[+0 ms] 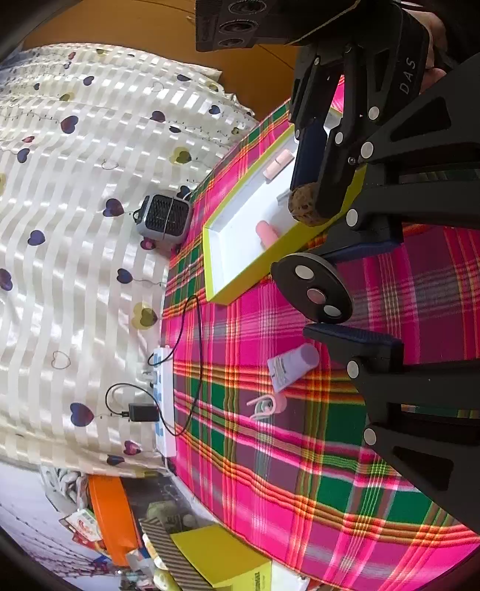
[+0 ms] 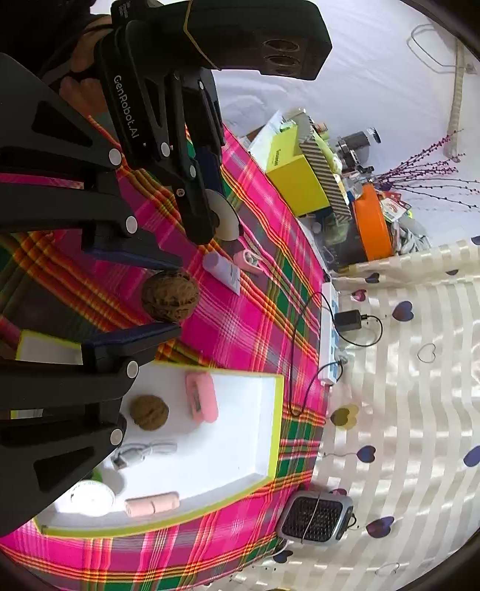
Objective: Organize objects
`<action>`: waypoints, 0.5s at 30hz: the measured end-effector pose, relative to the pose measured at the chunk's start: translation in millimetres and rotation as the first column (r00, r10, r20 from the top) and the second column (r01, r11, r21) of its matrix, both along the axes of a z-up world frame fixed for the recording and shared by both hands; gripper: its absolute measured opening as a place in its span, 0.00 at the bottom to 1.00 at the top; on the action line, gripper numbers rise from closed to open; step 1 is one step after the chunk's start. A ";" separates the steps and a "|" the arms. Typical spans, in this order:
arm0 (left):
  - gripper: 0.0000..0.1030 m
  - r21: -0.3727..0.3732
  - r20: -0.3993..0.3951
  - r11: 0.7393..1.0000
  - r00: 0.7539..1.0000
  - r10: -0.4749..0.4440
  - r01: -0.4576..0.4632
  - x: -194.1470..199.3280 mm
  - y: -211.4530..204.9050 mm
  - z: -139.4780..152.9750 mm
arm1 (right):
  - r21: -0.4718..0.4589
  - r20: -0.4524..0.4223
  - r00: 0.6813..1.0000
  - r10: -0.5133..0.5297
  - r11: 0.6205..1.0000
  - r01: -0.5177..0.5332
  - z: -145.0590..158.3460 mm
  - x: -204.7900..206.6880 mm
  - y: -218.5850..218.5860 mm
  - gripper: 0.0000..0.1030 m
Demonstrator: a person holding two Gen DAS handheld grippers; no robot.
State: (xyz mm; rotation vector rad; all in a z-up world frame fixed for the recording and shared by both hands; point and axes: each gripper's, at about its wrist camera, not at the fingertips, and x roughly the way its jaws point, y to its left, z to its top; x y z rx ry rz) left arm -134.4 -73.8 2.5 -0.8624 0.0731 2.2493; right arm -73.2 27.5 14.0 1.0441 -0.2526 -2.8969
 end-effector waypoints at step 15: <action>0.30 -0.010 0.010 0.999 0.999 -0.042 0.042 5.8 28.6 -0.2 | -0.015 -0.020 0.999 -0.040 0.999 0.040 1.0 13.5 22.1 0.30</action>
